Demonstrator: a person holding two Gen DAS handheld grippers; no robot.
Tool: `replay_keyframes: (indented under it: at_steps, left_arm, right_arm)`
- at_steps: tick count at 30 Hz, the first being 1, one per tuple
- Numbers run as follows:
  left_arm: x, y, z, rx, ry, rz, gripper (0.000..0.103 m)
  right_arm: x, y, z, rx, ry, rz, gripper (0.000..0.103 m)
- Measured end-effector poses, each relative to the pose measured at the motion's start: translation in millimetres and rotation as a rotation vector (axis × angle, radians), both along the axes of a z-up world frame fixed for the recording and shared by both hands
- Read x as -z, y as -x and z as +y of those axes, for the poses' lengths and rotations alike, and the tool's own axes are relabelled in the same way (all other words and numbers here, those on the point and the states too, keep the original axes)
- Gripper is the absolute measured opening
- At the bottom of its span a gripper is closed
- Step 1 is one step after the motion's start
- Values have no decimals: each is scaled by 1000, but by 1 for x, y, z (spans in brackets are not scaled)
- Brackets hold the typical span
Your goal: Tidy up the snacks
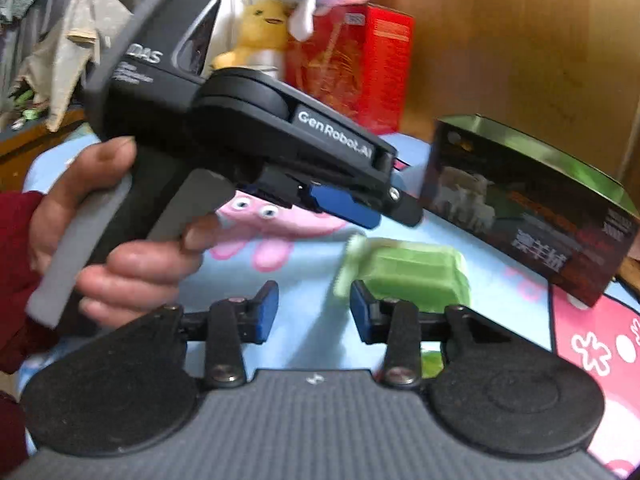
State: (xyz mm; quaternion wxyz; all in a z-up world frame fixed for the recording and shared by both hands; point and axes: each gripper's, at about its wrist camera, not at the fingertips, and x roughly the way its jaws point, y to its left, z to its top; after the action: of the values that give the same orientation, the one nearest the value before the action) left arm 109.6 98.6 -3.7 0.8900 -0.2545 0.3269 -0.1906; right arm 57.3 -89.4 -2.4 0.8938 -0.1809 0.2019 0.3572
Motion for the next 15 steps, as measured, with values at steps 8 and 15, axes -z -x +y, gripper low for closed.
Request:
replay_keyframes:
  at_steps: [8, 15]
  left_arm:
    - [-8, 26, 5, 26, 56, -17, 50]
    - [4, 26, -6, 85, 66, 15, 53]
  right_arm:
    - [-21, -17, -52, 111, -132, -35, 87]
    - [-10, -54, -43, 61, 48, 15, 94]
